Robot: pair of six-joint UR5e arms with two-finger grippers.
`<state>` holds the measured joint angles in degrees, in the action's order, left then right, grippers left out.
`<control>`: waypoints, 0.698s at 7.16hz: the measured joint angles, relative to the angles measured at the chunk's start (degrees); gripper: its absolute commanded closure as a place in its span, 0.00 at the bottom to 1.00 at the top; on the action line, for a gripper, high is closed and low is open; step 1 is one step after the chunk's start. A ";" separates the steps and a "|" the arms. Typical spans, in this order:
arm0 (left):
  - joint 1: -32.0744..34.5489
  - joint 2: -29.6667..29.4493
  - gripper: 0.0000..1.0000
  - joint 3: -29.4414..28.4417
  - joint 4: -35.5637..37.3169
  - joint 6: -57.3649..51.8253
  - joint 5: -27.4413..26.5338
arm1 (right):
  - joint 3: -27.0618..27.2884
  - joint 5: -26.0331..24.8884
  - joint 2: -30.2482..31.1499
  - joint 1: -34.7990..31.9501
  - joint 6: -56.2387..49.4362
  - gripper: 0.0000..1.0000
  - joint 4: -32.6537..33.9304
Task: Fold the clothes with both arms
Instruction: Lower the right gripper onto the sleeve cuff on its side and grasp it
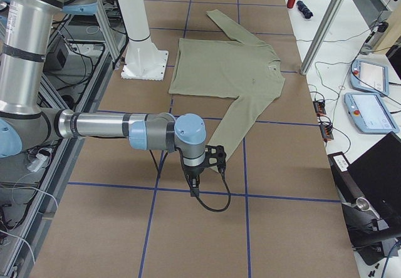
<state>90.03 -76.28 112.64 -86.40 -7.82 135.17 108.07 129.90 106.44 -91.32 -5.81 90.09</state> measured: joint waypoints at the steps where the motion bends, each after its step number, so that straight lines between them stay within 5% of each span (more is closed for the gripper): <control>1: -0.05 -0.07 0.00 0.01 0.00 -0.02 -0.05 | 0.02 -0.02 0.00 0.00 0.00 0.00 0.00; 5: -0.18 -1.82 0.00 1.95 -0.14 0.29 -0.01 | 0.85 0.08 -0.87 0.25 -0.11 0.00 -1.59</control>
<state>89.86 -78.10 114.59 -86.53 -7.53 135.17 108.92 129.98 105.57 -91.07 -5.91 88.50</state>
